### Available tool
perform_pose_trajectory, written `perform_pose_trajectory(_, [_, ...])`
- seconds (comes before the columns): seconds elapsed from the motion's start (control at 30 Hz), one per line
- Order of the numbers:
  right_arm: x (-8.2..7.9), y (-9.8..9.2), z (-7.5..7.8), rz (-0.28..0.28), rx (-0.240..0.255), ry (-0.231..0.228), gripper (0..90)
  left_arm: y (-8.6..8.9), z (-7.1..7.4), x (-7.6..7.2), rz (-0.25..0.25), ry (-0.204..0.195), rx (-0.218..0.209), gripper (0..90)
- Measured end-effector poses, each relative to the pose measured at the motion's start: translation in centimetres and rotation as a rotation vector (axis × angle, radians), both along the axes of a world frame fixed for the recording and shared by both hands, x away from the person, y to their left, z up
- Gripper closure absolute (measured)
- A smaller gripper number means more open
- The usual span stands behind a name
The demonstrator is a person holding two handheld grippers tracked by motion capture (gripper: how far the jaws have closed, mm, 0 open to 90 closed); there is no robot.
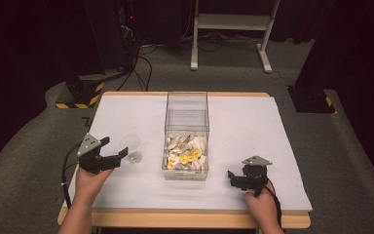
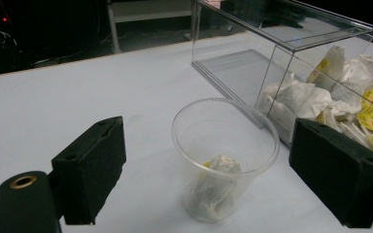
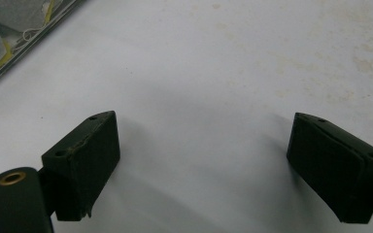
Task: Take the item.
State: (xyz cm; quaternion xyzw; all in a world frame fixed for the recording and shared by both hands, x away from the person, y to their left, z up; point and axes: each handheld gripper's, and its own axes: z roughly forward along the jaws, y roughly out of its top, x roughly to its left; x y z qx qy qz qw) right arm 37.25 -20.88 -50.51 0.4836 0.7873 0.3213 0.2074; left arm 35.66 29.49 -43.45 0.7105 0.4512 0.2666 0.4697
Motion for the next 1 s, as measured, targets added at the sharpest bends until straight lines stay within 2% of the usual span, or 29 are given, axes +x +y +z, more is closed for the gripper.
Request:
perform_pose_trajectory(0.33, [0.0,0.0,0.0,0.0,0.0,0.001,11.7,0.7,-1.9,-0.5,0.01,0.064,0.031,13.6])
perform_pose_trajectory(0.53, [0.0,0.0,0.0,0.0,0.0,0.001,11.7,0.8,-3.6,-0.7,-0.007,0.123,0.064,14.1])
perform_pose_trajectory(0.6, [0.0,0.0,0.0,0.0,0.0,0.001,11.7,0.8,-4.6,-0.6,-0.016,0.165,0.089,14.2])
perform_pose_trajectory(0.63, [0.0,0.0,0.0,0.0,0.0,0.001,11.7,0.8,-4.6,-0.6,-0.016,0.165,0.089,14.2])
perform_pose_trajectory(0.77, [0.0,0.0,0.0,0.0,0.0,0.0,11.7,0.5,-5.6,-0.7,-0.026,0.208,0.145,14.3])
perform_pose_trajectory(0.83, [0.0,0.0,0.0,0.0,0.0,0.001,11.7,0.4,-6.4,-0.6,-0.03,0.248,0.184,14.3])
perform_pose_trajectory(0.87, [0.0,0.0,0.0,0.0,0.0,0.0,11.7,0.4,-7.0,-0.5,-0.03,0.281,0.212,13.8])
perform_pose_trajectory(0.9, [0.0,0.0,0.0,0.0,0.0,0.0,11.7,0.6,-7.3,-0.6,-0.032,0.277,0.191,12.0])
perform_pose_trajectory(1.0, [0.0,0.0,0.0,0.0,-0.001,0.0,11.8,0.7,-7.4,-0.8,-0.019,0.265,0.194,15.0])
